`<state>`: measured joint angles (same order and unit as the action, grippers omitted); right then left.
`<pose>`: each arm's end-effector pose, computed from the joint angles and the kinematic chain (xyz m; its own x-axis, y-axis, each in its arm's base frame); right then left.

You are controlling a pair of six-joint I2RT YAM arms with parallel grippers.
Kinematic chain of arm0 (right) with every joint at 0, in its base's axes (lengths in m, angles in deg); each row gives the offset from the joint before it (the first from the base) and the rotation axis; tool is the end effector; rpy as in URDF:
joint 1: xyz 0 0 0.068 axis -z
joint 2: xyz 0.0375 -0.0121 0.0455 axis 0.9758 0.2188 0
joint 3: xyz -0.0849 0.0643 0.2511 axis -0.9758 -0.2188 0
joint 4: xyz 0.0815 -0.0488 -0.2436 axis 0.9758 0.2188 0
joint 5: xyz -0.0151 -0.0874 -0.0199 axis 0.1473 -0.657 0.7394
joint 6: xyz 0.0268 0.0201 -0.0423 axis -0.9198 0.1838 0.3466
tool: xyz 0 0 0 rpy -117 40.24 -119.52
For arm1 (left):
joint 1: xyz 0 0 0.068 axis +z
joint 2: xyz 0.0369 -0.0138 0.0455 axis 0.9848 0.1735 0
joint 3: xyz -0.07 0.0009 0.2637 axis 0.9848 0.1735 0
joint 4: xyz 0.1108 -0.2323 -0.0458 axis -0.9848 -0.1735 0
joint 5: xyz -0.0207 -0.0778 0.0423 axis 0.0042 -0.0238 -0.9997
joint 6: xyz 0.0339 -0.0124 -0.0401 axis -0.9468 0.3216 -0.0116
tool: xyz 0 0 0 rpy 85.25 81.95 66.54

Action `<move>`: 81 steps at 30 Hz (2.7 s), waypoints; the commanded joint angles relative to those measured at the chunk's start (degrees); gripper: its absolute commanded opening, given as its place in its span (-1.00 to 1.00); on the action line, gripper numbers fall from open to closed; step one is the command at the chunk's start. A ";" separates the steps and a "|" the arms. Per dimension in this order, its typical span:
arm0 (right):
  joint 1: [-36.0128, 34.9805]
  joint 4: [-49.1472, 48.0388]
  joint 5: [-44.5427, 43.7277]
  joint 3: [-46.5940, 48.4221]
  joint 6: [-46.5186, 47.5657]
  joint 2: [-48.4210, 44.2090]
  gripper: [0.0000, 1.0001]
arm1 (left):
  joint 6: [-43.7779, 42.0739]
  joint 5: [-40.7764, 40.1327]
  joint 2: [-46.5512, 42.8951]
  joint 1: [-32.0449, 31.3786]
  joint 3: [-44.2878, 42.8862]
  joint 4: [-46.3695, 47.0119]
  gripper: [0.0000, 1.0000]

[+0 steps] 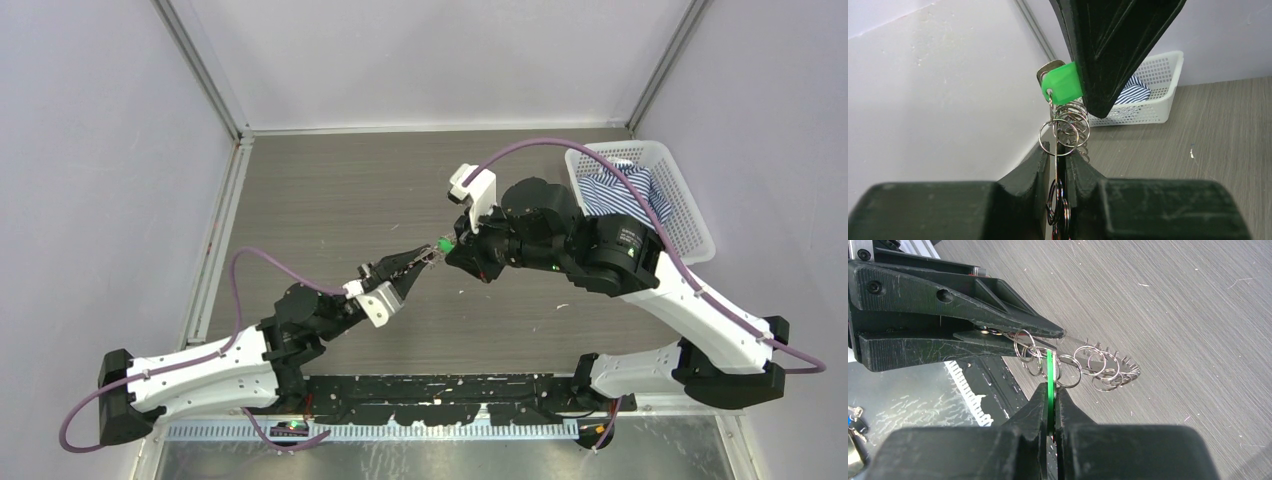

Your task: Remove the keys from the keyring

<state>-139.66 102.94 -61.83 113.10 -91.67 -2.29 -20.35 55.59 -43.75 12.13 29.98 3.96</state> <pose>0.1017 0.1903 0.4701 -0.3383 -0.3744 -0.8633 -0.8286 0.5534 0.0847 0.0724 -0.1686 0.3454 0.5451 -0.0362 -0.8376 0.7103 0.5507 0.4385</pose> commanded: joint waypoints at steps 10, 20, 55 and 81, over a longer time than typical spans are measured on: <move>0.67 -3.41 -8.38 1.02 3.40 -6.04 -0.98 | 7.49 -7.85 -0.29 2.12 -2.44 -5.47 -0.99; -11.44 1.43 -22.16 5.00 9.31 -1.37 -0.98 | 14.68 -7.12 2.80 6.04 -11.25 -17.38 -0.99; -14.62 -7.89 -26.76 -4.60 2.06 -0.28 -0.95 | 9.99 0.46 1.08 6.51 -7.98 1.83 -0.99; -5.75 -24.38 -14.51 -14.88 -2.02 -10.13 -0.98 | 2.60 4.79 1.63 4.73 -8.40 -2.16 -0.99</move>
<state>-145.78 83.11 -75.40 97.41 -93.05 -10.97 -14.99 60.03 -41.87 17.92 23.20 -1.88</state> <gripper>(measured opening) 0.078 0.160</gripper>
